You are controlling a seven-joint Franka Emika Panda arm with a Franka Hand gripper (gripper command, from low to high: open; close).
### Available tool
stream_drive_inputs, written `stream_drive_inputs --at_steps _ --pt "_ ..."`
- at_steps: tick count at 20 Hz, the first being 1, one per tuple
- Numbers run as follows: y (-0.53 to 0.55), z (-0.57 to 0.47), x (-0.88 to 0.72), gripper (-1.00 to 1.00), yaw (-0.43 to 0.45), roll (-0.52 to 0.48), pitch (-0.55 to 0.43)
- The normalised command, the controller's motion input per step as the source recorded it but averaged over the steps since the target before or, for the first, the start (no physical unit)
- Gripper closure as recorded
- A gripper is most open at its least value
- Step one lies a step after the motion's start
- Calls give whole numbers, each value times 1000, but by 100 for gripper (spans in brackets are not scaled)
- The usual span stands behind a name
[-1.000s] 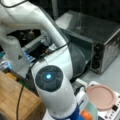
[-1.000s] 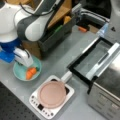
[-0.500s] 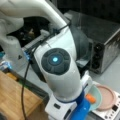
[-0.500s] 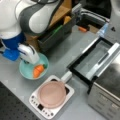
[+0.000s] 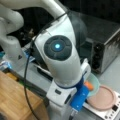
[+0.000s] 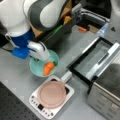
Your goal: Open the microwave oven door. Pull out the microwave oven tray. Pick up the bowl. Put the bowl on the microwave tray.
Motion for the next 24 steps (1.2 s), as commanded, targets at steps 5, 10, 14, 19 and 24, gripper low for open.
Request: stream_drive_inputs --at_steps 5,10,14,19,24 --pt "323 -51 -727 100 -298 -59 -135" --pt "367 3 -543 100 -302 -83 -132" --pt "419 1 -407 100 -169 -67 -168" --pt "374 -89 -396 100 -101 -39 -214" --pt "279 -172 -480 100 -111 2 -254"
